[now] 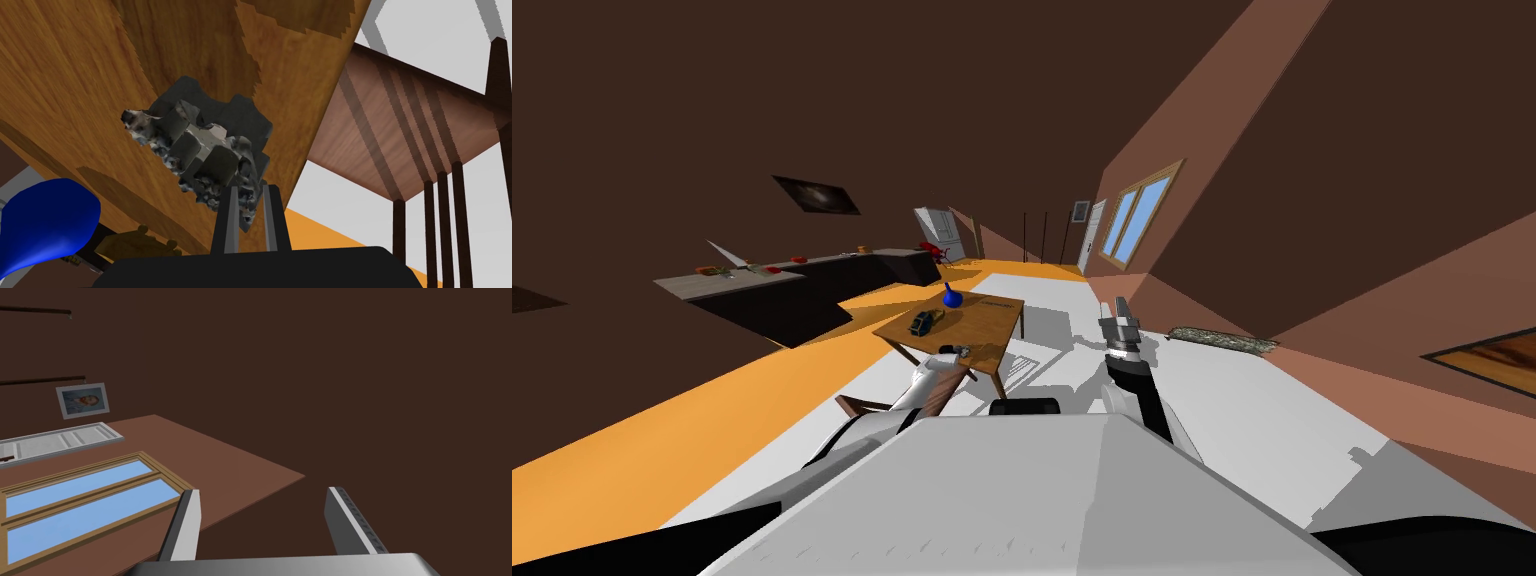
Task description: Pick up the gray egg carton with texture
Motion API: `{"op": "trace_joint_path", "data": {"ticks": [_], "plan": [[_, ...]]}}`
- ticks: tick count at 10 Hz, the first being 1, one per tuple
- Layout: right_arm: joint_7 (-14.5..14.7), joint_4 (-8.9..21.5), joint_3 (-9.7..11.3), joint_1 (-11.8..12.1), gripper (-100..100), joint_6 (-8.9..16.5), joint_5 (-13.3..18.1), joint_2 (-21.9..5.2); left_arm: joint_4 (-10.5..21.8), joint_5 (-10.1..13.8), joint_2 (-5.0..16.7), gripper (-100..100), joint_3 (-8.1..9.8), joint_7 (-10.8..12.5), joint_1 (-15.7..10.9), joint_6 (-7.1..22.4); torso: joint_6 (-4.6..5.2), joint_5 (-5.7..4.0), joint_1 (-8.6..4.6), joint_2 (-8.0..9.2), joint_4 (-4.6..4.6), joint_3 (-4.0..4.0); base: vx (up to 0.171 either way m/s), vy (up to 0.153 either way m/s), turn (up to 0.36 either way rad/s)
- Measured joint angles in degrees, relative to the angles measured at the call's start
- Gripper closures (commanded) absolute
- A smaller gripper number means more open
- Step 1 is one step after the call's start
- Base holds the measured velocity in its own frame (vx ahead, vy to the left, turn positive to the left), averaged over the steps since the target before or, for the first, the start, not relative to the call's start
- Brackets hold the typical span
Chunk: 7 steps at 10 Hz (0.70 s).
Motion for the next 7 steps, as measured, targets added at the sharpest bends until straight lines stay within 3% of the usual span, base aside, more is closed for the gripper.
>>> {"op": "trace_joint_path", "data": {"ticks": [6, 7], "plan": [[0.00, 0.00, 0.00, 0.00, 0, 0.00, 0.00, 0.00, 1.37, 3.85, 0.32, 100, 3.17, -8.66, -0.92, -1.38, 0.03, -0.02, -0.02, 0.01, 0.02, 0.02, 0.011, -0.034, 0.050], [0.00, 0.00, 0.00, 0.00, 0, 0.00, 0.00, 0.00, 1.34, 3.87, 0.30, 0, 3.18, -8.84, -0.92, -1.36, 0.03, -0.02, 0.05, 0.03, 0.03, 0.03, 0.000, 0.000, 0.000]]}}
